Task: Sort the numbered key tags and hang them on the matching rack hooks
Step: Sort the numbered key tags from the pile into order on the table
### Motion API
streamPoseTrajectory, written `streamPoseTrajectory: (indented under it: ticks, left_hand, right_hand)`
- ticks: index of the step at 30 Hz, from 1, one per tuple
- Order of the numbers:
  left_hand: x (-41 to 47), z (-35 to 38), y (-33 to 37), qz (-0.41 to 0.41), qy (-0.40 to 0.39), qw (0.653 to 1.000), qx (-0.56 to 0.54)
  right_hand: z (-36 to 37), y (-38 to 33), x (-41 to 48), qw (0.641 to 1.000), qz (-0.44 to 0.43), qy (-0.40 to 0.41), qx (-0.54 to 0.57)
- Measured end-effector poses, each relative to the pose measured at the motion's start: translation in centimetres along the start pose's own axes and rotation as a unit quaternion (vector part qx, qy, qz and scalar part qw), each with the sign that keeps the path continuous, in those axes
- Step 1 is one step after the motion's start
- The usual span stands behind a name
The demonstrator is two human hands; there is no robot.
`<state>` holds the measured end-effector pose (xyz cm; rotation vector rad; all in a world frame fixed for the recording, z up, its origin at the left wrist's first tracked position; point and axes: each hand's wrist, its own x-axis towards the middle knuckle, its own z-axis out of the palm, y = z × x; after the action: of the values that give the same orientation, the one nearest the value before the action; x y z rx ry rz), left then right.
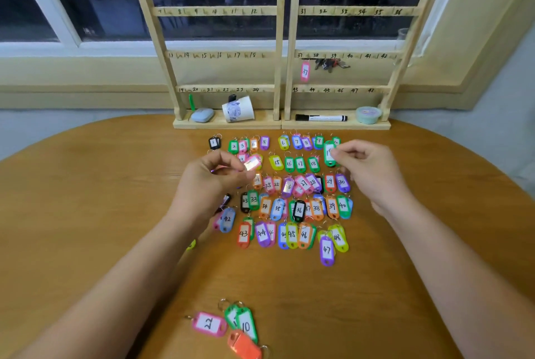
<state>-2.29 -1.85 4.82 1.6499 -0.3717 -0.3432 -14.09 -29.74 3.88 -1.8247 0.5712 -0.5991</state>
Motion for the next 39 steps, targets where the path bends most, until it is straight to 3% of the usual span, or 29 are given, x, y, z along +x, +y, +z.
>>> streamPoseTrajectory:
  ticks: [5,14,21,26,30,39]
  left_hand:
    - [-0.3,0.7,-1.4,-0.016,0.035,0.999,-0.026]
    - [-0.7,0.4,-1.5,0.011,0.035,0.999,-0.034]
    - [-0.7,0.8,-1.1,-0.024,0.024,0.999,-0.016]
    - [0.8,1.1,-0.8,-0.035,-0.023,0.997,0.063]
    - [2.3,2.7,-0.1,0.015,-0.052,0.987,0.154]
    - [6.9,7.8,0.1,0.053,-0.052,0.962,0.263]
  right_hand:
    - [0.7,2.6,4.4,0.993,-0.003,0.065,-0.103]
    - [1.8,4.7,5.6,0.979,-0.025,0.052,-0.195]
    - [1.9,4.5,5.1,0.974,-0.035,0.033,-0.220]
    - [1.2,4.4,4.8,0.969,-0.060,0.031,-0.236]
    - [0.2,4.8,5.1,0.966,-0.075,0.074,-0.234]
    - [0.4,5.5,4.6,0.969,-0.072,0.077,-0.224]
